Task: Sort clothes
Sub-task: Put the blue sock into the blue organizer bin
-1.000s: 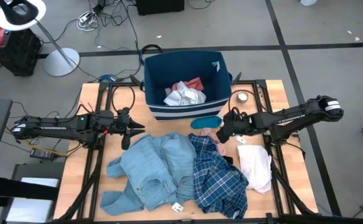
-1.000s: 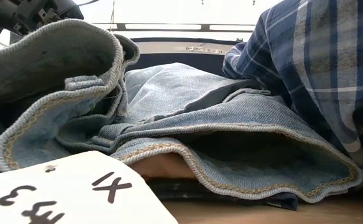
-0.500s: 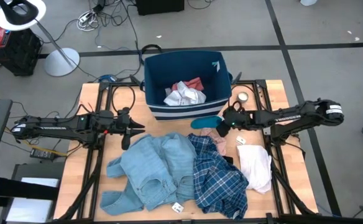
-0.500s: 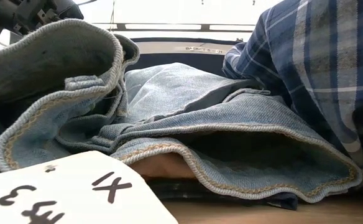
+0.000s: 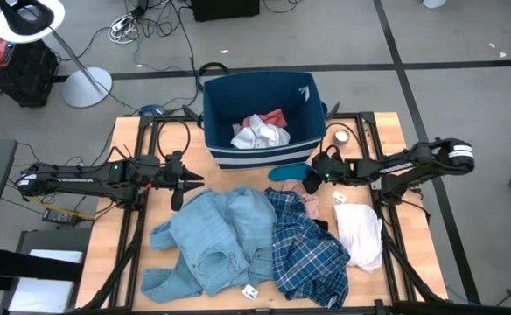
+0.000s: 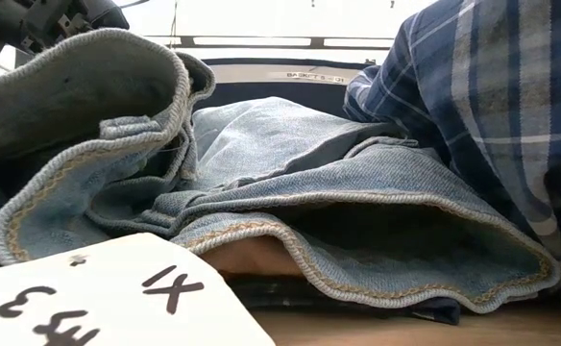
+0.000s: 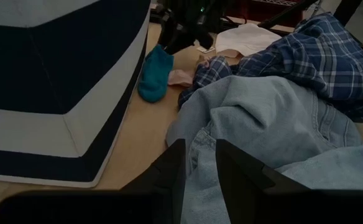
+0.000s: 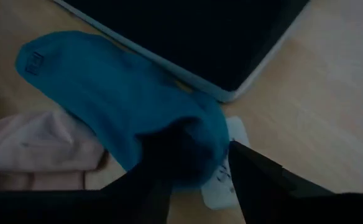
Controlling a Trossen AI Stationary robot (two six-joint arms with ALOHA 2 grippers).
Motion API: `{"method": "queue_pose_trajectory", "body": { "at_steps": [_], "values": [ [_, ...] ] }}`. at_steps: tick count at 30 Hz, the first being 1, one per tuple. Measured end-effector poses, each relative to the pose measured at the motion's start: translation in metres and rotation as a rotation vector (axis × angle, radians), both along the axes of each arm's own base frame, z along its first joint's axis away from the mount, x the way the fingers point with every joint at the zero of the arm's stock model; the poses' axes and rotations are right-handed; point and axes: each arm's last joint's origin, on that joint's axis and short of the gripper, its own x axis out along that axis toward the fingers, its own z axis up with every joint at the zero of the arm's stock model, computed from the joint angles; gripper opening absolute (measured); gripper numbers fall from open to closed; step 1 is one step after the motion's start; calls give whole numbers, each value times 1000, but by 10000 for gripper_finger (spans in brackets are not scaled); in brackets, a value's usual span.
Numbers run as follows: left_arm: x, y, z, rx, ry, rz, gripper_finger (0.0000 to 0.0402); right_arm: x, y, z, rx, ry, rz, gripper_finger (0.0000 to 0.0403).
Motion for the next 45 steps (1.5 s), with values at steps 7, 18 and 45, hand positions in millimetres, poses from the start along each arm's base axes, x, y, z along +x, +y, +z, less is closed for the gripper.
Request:
{"method": "queue_pose_trajectory", "body": {
  "at_steps": [7, 18, 45],
  "values": [
    [0, 0, 0, 0, 2, 0, 95, 4, 1, -10, 14, 30, -2, 13],
    [0, 0, -1, -3, 10, 1, 95, -7, 24, 12, 87, -43, 19, 3],
    [0, 0, -1, -8, 9, 2, 95, -2, 68, 206, -199, -135, 124, 1]
  ]
}}
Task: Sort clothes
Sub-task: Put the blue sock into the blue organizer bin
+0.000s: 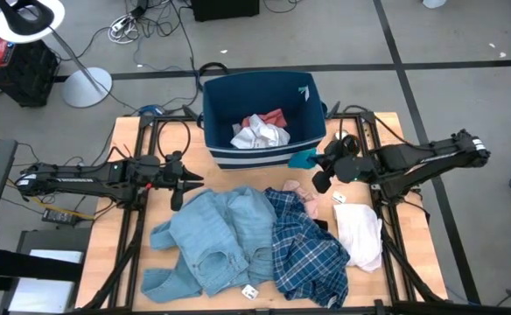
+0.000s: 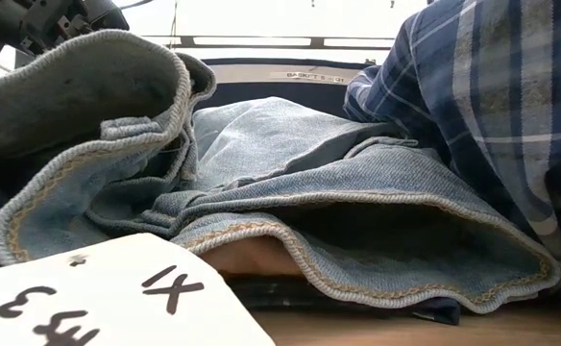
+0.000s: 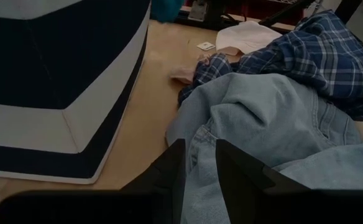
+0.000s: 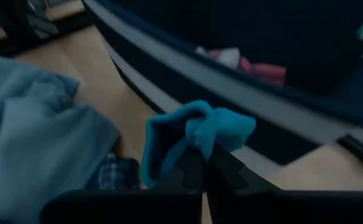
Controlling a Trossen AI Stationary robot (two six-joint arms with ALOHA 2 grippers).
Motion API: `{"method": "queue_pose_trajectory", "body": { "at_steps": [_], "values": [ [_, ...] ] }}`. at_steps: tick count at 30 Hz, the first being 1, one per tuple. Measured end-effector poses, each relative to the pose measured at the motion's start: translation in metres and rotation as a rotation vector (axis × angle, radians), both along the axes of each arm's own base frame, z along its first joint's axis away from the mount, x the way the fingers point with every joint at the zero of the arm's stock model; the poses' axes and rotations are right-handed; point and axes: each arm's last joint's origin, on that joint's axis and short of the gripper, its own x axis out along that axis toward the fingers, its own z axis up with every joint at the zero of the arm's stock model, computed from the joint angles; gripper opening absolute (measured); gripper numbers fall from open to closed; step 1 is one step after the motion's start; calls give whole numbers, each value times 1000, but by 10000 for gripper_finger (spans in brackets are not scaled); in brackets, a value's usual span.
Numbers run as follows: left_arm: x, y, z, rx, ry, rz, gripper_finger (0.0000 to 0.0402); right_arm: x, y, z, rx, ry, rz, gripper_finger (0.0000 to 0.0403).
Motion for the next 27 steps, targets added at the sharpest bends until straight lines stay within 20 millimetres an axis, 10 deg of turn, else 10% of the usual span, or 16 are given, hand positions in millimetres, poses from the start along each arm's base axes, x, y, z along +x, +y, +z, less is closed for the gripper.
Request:
{"method": "queue_pose_trajectory", "body": {
  "at_steps": [27],
  "values": [
    [1, 0, 1, 1, -15, 0, 95, 34, -9, 96, -255, -223, 57, 0]
  ]
}}
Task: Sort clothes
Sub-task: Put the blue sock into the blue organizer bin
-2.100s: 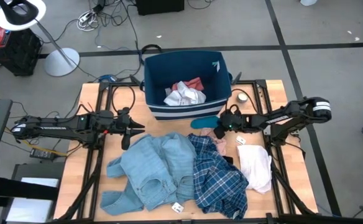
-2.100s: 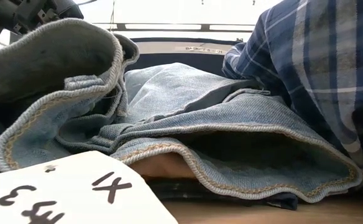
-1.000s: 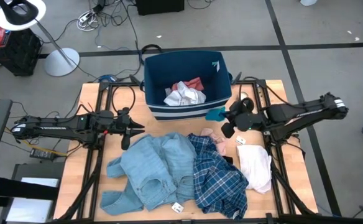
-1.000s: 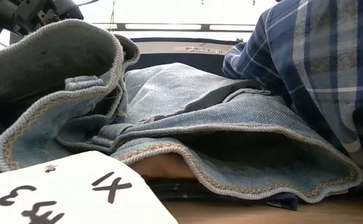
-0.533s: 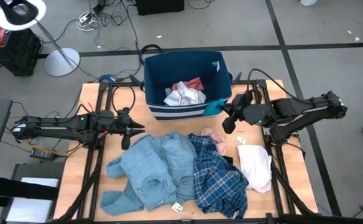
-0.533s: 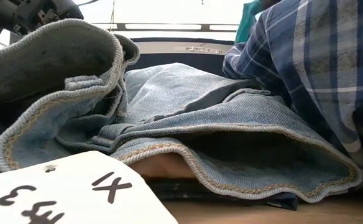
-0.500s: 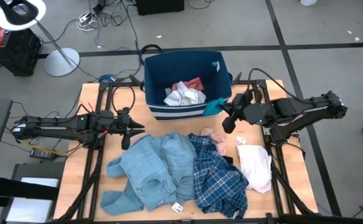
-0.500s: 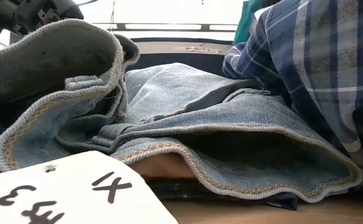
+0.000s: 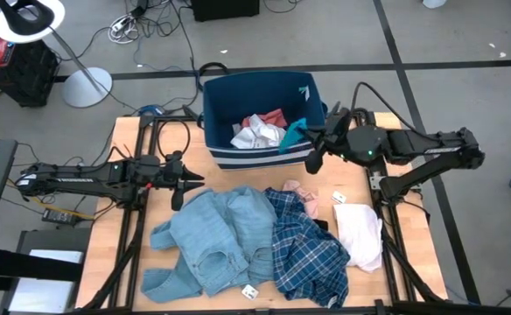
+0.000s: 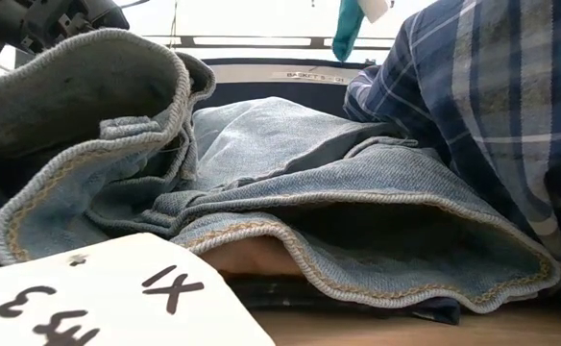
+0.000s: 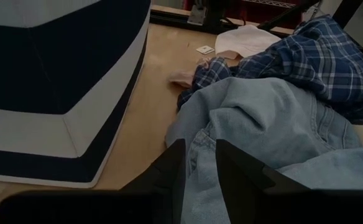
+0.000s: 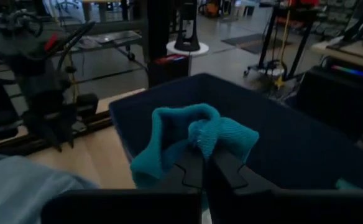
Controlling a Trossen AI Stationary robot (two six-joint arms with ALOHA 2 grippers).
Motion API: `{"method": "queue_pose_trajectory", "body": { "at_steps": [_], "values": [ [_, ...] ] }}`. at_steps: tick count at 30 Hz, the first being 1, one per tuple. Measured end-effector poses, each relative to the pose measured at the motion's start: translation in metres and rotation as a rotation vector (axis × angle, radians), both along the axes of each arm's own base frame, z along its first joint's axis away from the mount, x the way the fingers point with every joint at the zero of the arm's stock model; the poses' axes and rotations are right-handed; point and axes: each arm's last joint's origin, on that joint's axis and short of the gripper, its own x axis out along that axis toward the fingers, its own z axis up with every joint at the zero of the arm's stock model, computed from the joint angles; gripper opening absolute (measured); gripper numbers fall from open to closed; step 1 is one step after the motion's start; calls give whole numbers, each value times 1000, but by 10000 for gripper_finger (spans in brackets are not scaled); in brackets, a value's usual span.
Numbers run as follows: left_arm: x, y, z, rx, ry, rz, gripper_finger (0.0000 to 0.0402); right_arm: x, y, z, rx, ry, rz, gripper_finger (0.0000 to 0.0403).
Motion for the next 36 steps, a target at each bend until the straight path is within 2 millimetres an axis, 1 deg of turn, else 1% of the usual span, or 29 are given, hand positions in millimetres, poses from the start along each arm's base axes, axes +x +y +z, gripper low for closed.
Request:
{"method": "queue_pose_trajectory", "body": {
  "at_steps": [8, 14, 17, 21, 27, 32, 36],
  "values": [
    [1, 0, 2, 1, -24, 0, 95, 26, -20, 23, -51, 13, 1, 0],
    [1, 0, 2, 5, -23, -1, 95, 49, -44, 36, -81, 30, -13, 0],
    [1, 0, 2, 6, -25, -2, 95, 60, -59, 37, -88, 46, -25, 0],
    [1, 0, 2, 6, -23, -2, 95, 74, -83, 30, -72, 70, -47, 2],
    [1, 0, 2, 7, -22, -2, 95, 90, -113, 9, 0, 97, -101, 13],
    [1, 0, 2, 8, -21, -3, 95, 99, -128, -6, 58, 119, -147, 33],
    [1, 0, 2, 8, -21, -2, 95, 101, -133, -16, 100, 166, -169, 61]
  ]
}}
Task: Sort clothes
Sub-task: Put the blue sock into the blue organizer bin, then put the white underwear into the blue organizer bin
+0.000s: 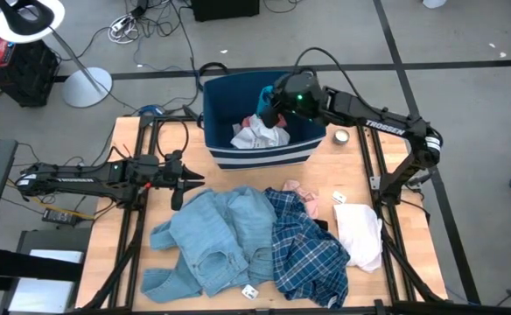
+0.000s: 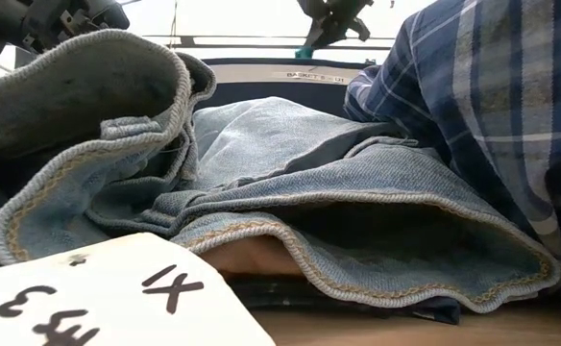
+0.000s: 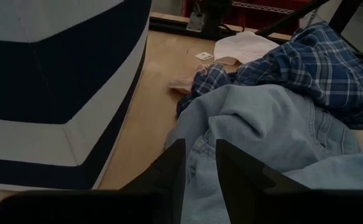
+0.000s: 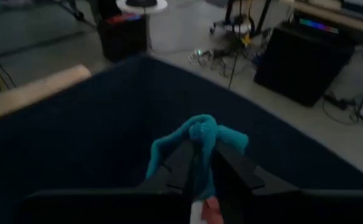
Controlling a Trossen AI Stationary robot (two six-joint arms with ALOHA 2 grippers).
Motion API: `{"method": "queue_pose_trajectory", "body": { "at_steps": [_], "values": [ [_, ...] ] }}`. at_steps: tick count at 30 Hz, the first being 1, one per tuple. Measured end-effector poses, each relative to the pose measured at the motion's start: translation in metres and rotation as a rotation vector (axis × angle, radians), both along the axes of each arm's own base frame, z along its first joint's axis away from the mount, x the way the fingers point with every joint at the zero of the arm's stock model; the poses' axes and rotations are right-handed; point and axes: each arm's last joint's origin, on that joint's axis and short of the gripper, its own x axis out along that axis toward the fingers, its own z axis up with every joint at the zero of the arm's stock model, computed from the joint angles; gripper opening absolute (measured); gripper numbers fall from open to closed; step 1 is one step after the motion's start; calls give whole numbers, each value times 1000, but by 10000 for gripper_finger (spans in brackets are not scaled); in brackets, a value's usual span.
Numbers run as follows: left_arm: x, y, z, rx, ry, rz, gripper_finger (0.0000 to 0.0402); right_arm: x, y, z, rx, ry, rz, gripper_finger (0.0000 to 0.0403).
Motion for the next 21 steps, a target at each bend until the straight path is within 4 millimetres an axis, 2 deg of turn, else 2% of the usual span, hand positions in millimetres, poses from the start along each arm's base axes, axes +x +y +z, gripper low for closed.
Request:
{"method": "queue_pose_trajectory", "body": {
  "at_steps": [5, 11, 21],
  "values": [
    [0, 0, 0, 0, 1, 0, 95, -4, 1, -3, 34, 34, 3, 113],
    [0, 0, 0, 0, -4, 0, 95, -14, 7, 6, 28, 26, 14, 164],
    [0, 0, 2, 1, -17, -1, 95, -36, 31, 3, 109, 188, 41, 190]
  ]
}}
